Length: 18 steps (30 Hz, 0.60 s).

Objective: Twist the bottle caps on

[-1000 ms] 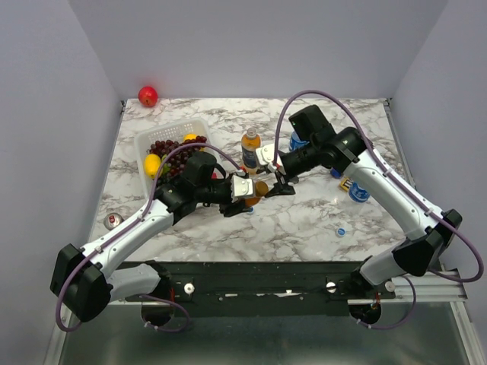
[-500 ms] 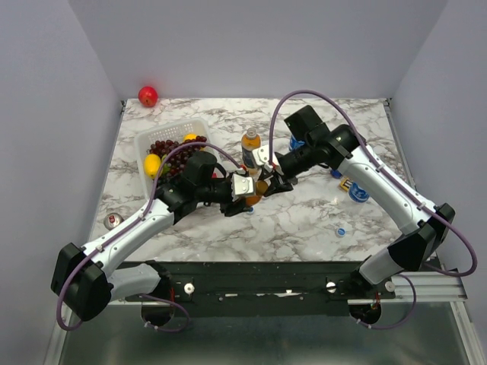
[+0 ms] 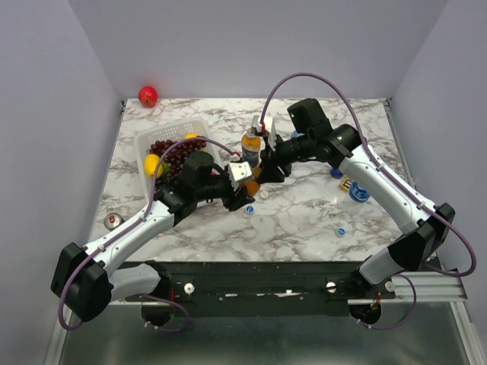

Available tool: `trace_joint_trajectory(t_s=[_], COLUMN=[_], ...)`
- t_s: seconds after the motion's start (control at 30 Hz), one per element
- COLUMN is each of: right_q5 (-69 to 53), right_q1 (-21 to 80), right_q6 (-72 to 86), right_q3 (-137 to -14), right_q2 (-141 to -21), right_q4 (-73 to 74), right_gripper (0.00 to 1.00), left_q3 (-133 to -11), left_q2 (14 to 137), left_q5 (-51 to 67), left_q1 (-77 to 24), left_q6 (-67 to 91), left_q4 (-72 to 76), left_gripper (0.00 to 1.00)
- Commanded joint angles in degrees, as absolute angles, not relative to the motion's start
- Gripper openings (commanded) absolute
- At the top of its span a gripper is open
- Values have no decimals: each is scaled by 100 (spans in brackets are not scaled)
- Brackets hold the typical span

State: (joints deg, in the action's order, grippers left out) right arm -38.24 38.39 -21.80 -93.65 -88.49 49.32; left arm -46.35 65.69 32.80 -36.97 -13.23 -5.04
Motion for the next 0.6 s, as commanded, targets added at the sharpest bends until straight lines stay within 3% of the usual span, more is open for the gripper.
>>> trace_joint_trajectory(t_s=[0.0,0.1,0.23,0.4,0.47,0.57], right_q5=[-3639,-3779,-3902,-4016,-4043,-4139], right_q1=[3973,3973,3938,3938,3938,3920], right_q6=[-506,-474,-545,-501,-501,-527], right_q3=[-9142,-9079,-9088,-9044,-9053,-9070], right_q2=[-8807,-8824,-8877,-8947,-8982,-9026], right_q4=[3922,3771,3674,3542,3524,3524], right_gripper=[31,33,53,63,61,51], left_q3=[-4606,-4536,-4447,-4342,-4333,-4315], left_q2=[6574,6583,6495,6495,6504,6486], left_q5=[2734,2751,2979,3164,3155,3129], left_q1=[-3735,-3735,-3735,-3735,-3727,-3727], left_q6=[-424,-299,-246,-79,-53,-53], left_q4=[193,299,386,597,633,642], left_gripper=[0,0,0,0,0,0])
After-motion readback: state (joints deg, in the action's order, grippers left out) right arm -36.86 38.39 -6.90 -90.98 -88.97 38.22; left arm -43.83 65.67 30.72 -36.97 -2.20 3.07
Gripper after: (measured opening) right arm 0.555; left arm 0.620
